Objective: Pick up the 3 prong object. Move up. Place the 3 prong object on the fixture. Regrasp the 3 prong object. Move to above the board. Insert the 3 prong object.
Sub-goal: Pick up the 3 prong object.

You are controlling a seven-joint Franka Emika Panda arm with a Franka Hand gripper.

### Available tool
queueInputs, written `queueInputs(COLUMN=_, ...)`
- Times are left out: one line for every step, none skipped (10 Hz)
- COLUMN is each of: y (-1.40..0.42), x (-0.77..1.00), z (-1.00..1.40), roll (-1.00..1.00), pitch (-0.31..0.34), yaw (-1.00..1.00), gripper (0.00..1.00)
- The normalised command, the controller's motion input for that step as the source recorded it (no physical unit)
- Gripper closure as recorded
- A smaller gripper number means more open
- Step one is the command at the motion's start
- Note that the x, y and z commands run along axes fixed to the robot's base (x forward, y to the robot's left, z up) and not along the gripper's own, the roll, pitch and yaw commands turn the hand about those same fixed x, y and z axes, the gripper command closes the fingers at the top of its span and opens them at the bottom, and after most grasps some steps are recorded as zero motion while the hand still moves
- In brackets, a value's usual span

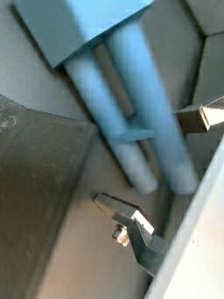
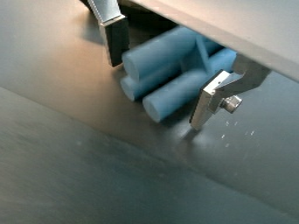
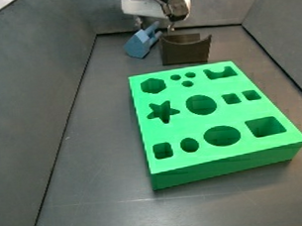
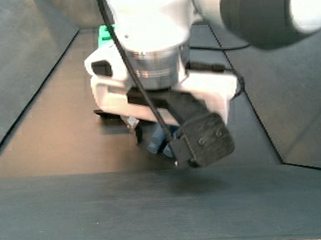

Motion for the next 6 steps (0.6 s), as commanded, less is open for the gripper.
queueInputs(y=0.00, x=0.00, z=-0.16, roll=0.00, pitch=-0.013, yaw=-0.05, gripper=0.00)
queueInputs(y=0.00, x=0.00, z=0.00, roll=0.00, pitch=0.000, yaw=0.00, gripper=0.00)
queueInputs(y=0.00, x=0.00, z=0.00, roll=0.00, pitch=0.000, yaw=0.00, gripper=1.00)
queueInputs(y=0.00, x=0.00, z=0.00, roll=0.00, pitch=0.000, yaw=0.00, gripper=1.00)
queueInputs(y=0.00, x=0.00, z=0.00, roll=0.00, pitch=0.000, yaw=0.00, gripper=1.00)
queueInputs(y=0.00, x=0.00, z=0.00, roll=0.00, pitch=0.000, yaw=0.00, gripper=1.00)
